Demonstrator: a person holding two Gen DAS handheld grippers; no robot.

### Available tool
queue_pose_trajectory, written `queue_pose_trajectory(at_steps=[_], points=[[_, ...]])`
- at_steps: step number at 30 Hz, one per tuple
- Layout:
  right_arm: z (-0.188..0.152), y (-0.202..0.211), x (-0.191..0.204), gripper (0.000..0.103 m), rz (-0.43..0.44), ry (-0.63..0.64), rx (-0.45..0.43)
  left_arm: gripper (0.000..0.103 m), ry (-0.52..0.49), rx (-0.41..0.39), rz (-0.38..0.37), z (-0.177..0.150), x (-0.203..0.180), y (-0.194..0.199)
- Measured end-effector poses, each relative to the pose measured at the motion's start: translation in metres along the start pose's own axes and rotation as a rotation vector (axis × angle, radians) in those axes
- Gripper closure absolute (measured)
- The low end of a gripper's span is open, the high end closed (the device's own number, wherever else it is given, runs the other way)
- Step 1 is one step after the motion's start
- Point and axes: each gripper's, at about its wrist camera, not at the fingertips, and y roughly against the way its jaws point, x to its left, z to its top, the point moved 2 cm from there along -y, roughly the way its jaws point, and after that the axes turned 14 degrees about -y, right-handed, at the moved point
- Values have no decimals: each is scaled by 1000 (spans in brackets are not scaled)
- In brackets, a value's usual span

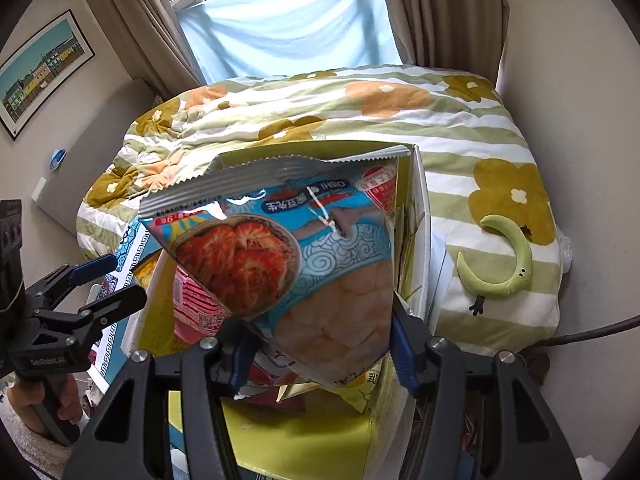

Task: Organize snacks
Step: 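Carry both bags into the cardboard box and open both grippers, then move both grippers back over the remaining snacks on the cloth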

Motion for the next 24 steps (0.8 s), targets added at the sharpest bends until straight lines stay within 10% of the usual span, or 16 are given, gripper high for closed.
queue_pose_trajectory(at_steps=[6,8,9,24], points=[[5,-13,-2,38,-14,-27,19,7,35,12,24,-15,14,8],[5,-10,-4,3,-5,-37,-14,7,45,16,37,-22,18,12],[5,-7,-5,0,5,-49,-37,7,52,17,41,-26,20,14],[-28,20,25,0,-18,59,-110,7,153,8,114,-84,71,70]])
